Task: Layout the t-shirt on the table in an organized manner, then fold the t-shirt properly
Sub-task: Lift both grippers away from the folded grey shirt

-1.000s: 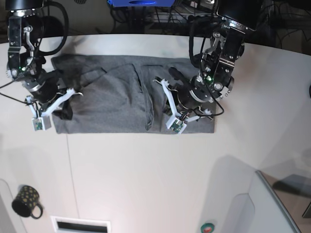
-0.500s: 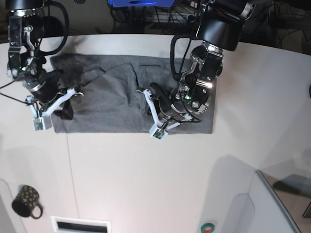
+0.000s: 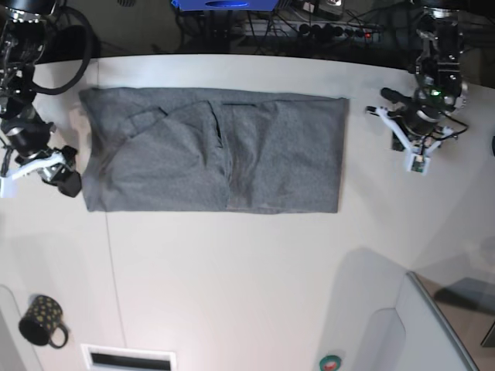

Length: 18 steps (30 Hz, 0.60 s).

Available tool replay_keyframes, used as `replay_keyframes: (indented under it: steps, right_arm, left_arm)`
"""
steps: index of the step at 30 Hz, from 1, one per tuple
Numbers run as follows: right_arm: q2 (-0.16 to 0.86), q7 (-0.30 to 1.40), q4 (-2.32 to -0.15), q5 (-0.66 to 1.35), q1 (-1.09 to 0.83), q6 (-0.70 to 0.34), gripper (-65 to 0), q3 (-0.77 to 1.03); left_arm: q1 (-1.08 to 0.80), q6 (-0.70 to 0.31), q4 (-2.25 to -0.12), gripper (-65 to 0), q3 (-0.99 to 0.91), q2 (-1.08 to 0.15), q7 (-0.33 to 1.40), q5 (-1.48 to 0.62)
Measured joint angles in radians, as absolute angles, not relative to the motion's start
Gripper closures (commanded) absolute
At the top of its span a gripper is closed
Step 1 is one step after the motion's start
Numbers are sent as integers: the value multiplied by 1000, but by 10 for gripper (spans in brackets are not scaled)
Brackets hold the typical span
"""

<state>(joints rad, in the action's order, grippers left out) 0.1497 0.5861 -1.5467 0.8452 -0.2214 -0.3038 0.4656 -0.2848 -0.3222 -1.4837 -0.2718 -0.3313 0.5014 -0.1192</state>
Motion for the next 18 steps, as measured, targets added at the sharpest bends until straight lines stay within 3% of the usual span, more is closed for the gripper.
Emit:
replay_keyframes:
  steps: [1, 5, 9, 14, 18]
  right_arm:
    - [154, 609, -1547, 884, -215, -303, -417, 474]
    - [199, 701, -1488, 974, -174, -368, -426, 486]
    - [251, 835, -1251, 973, -84, -422, -431, 488]
    - [311, 935, -1039, 972, -14, -566, -432, 481]
    - [327, 976, -976, 971, 2, -577, -432, 480]
  left_arm:
    - [-290, -347, -1456, 0, -307, -345, 461, -125]
    - [-293, -451, -1349, 0, -426, -348, 414, -115]
    - [-293, -519, -1295, 0, -460, -344, 334, -113]
    - [-262, -547, -1243, 0, -457, -335, 269, -120]
    - [-193, -543, -1164, 0, -459, -339, 263, -116]
